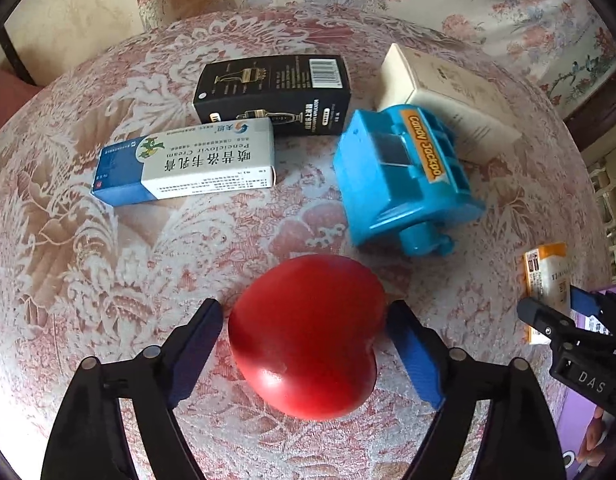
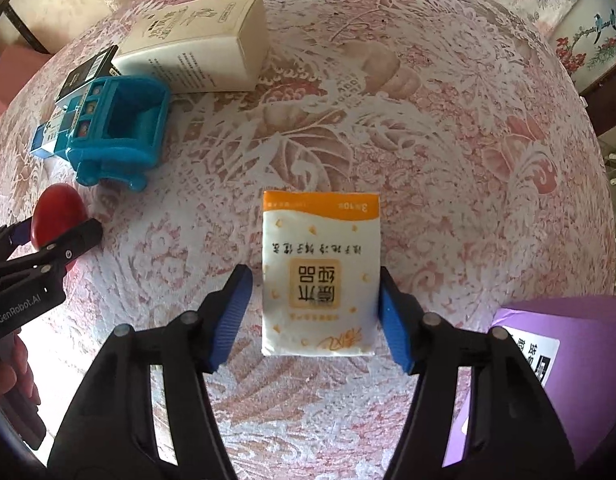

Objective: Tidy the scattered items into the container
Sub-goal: 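Lift the white-and-orange packet with the right tool while the left tool grasps the red heart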

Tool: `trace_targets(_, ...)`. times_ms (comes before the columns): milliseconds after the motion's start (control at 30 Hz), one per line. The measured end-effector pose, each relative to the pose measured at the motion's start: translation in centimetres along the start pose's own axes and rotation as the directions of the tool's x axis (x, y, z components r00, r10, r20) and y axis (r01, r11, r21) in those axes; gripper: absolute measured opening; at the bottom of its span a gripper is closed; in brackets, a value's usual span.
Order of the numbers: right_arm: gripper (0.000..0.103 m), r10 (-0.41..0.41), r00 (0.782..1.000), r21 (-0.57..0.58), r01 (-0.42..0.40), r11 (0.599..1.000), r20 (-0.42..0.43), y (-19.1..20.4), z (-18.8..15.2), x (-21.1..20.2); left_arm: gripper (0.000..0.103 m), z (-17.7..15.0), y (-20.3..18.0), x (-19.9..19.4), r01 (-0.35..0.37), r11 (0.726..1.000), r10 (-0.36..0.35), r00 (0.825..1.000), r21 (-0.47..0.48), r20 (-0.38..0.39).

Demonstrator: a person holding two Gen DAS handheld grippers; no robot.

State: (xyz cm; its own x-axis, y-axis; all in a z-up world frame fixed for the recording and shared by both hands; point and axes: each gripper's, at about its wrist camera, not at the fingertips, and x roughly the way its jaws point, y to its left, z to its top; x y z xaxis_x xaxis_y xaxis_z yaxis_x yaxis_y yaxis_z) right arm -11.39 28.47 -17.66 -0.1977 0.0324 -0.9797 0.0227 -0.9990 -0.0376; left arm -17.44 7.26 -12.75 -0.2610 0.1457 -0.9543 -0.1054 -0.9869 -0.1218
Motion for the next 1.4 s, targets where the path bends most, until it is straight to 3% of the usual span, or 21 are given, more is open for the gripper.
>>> trace_targets(67,0.063,-0.003,1.0,0.027,0.002,1.0,0.003,-0.9,1.8,5.0,0.071,-0.3,-0.4,-0.2,0.013,1.0,-0.013,1.0,0.01,0.009)
trace_targets(167,0.055,-0.006,1.0,0.031,0.006,0.999,0.018,-1.4,1.8,6.2,0.067,-0.3,-0.7,-0.3,0.023,1.0,-0.024,1.0,0.02,0.009)
trace_targets(267,0.055,-0.008,1.0,0.034,0.007,0.999,0.021,-2.6,0.8,1.8,0.066,-0.4,-0.8,-0.3,0.028,0.999,-0.028,1.0,0.024,0.01)
trace_targets(333,0.055,-0.006,1.0,0.033,0.005,0.999,0.03,-2.7,0.0,2.0,0.066,-0.5,-0.8,-0.4,0.03,0.999,-0.031,0.999,0.027,0.01)
trace_targets(467,0.055,-0.009,0.999,0.031,0.007,1.0,0.043,-2.4,2.5,1.7,0.065,-0.9,-0.7,-0.3,0.034,0.999,-0.034,0.999,0.031,0.015)
trace_targets(900,0.055,-0.01,0.999,0.023,0.009,1.0,0.044,-1.4,-2.0,2.3,0.065,-1.8,-0.7,-0.2,0.033,0.999,-0.033,0.999,0.022,0.005)
trace_targets(1133,0.055,-0.001,0.999,0.007,0.0,1.0,0.053,0.8,-5.4,-3.4,0.065,-3.7,0.2,-0.7,0.023,1.0,-0.023,1.0,0.013,0.003)
trace_targets(1400,0.055,0.036,0.995,-0.058,-0.031,0.998,0.088,3.3,-10.3,-6.3,0.065,-6.5,0.4,-3.5,0.01,1.0,-0.011,0.999,0.021,0.041)
